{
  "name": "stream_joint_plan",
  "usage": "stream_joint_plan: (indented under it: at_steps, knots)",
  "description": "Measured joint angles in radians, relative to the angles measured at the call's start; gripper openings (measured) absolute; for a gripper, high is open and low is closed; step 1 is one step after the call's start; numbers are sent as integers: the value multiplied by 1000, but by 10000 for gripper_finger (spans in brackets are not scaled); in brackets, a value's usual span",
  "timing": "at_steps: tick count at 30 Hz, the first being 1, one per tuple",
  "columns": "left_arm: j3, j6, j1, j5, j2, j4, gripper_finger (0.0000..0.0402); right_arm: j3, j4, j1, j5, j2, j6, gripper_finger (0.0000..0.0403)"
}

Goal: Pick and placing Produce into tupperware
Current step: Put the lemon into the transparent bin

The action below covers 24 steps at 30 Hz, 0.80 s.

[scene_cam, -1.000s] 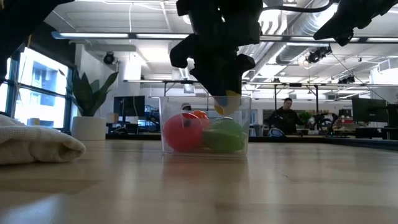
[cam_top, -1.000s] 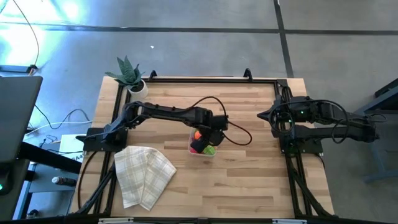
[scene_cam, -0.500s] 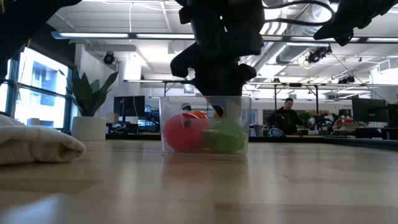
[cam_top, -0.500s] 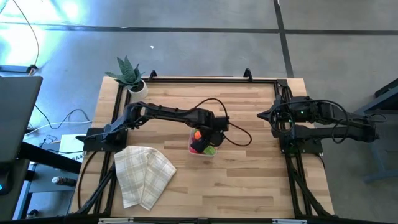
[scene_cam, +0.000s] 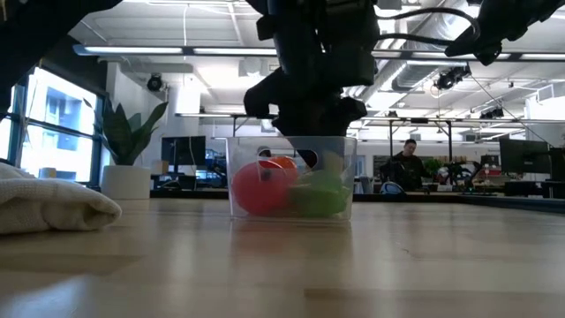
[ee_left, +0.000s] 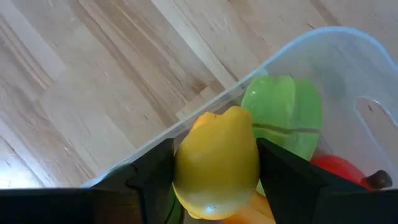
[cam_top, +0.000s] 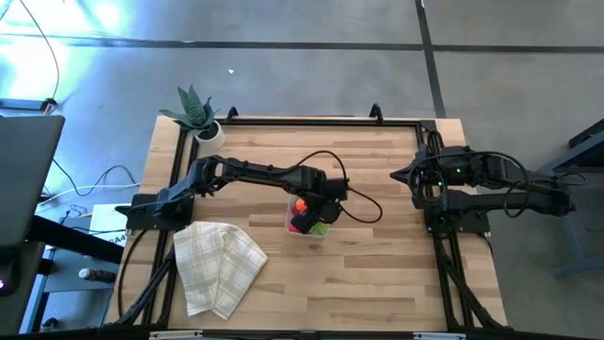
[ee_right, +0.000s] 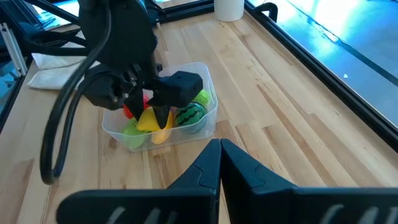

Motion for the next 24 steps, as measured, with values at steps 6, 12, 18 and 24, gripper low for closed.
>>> stream_joint_plan:
  at_steps: [6,12,18,24]
  knots:
    - [0,0,0,-2,0,5,206,0,0,0,0,0,0,0]
    - [0,0,1,-2,0,4,222,0,0,0,0,0,0,0]
    - [0,-1,1,-5,0,5,237,0,0,0,0,0,0,0]
    - [1,0,1,-14,0,2,248,0,0,0,0,0,0,0]
